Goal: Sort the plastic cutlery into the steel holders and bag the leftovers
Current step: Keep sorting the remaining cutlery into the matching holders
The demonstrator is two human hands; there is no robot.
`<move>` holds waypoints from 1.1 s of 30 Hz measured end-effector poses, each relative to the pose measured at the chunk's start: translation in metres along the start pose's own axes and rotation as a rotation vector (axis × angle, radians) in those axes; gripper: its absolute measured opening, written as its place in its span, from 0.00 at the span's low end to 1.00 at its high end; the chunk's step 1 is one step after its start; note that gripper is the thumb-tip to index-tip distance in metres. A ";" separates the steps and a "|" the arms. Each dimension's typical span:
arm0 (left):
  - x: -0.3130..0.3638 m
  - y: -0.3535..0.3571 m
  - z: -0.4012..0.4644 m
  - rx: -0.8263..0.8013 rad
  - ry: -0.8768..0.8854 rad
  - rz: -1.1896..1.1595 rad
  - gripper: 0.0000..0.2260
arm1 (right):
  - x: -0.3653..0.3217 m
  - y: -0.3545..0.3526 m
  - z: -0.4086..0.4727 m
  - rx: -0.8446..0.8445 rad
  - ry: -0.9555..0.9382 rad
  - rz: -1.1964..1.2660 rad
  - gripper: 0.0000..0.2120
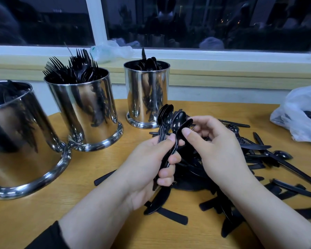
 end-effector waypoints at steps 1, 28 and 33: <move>0.000 0.000 0.000 0.000 0.002 0.003 0.11 | 0.001 -0.001 0.000 0.006 0.014 0.017 0.03; 0.004 -0.004 -0.003 0.118 0.108 0.340 0.10 | 0.008 -0.016 0.006 0.089 0.122 0.243 0.06; 0.003 -0.005 -0.002 0.080 0.091 0.288 0.08 | 0.003 -0.006 0.003 -0.029 0.107 0.237 0.07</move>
Point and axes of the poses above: each hand's wrist, its own z-axis towards the middle knuckle, its own y-axis out of the palm, x = y × z, the point moved 6 cm from there along z, towards the middle knuckle, and after that the axes turned 8 degrees about z, right-handed, at the moved point
